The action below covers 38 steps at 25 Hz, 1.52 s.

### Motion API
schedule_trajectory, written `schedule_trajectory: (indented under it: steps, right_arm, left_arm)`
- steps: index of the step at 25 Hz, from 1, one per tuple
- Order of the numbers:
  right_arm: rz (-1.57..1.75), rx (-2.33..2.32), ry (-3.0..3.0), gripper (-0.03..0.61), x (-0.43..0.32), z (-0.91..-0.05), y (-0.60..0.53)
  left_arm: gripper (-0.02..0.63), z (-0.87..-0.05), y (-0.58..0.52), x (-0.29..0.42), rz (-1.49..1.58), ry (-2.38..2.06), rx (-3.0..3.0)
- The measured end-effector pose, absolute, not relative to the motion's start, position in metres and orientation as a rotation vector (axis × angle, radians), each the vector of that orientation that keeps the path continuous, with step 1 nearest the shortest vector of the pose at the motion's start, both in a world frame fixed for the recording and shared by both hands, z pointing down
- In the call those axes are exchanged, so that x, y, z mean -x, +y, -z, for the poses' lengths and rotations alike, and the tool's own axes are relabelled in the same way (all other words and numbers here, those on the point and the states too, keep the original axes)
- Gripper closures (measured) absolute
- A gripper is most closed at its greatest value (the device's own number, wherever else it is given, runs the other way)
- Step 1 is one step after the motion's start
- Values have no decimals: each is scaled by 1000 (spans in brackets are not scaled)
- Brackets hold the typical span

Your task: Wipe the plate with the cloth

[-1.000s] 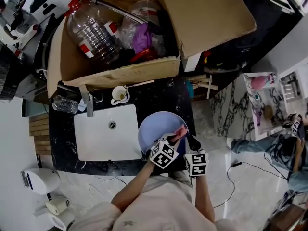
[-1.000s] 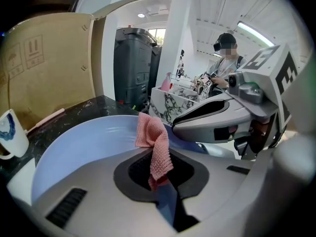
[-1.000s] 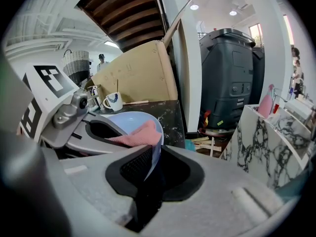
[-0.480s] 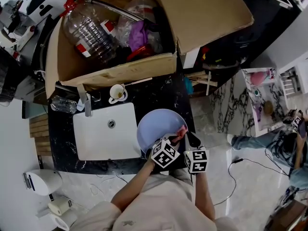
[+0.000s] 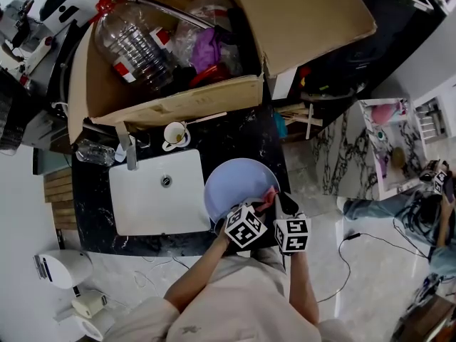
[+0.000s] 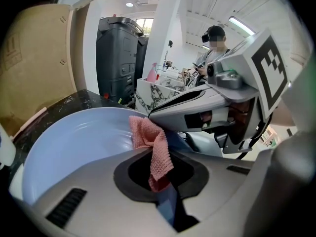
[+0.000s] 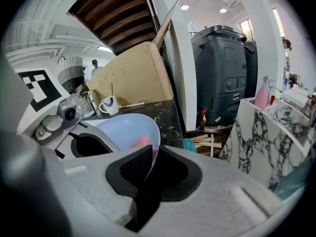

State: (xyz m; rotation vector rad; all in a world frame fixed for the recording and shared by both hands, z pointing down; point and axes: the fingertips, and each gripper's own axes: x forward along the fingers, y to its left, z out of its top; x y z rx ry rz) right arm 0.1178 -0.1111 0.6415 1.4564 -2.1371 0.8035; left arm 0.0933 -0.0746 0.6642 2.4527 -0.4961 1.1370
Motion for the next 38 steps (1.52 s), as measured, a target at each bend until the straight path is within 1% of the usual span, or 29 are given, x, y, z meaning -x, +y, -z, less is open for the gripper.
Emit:
schedule_trajectory:
  steps: [22, 38]
  right_arm:
    - [-804, -1494, -2123, 537, -118, -643, -117]
    - [-791, -1505, -2111, 537, -117, -645, -117]
  left_arm:
    - [580, -664, -37, -83, -1230, -280, -2446]
    - [580, -666, -18, -55, -1326, -182, -2400]
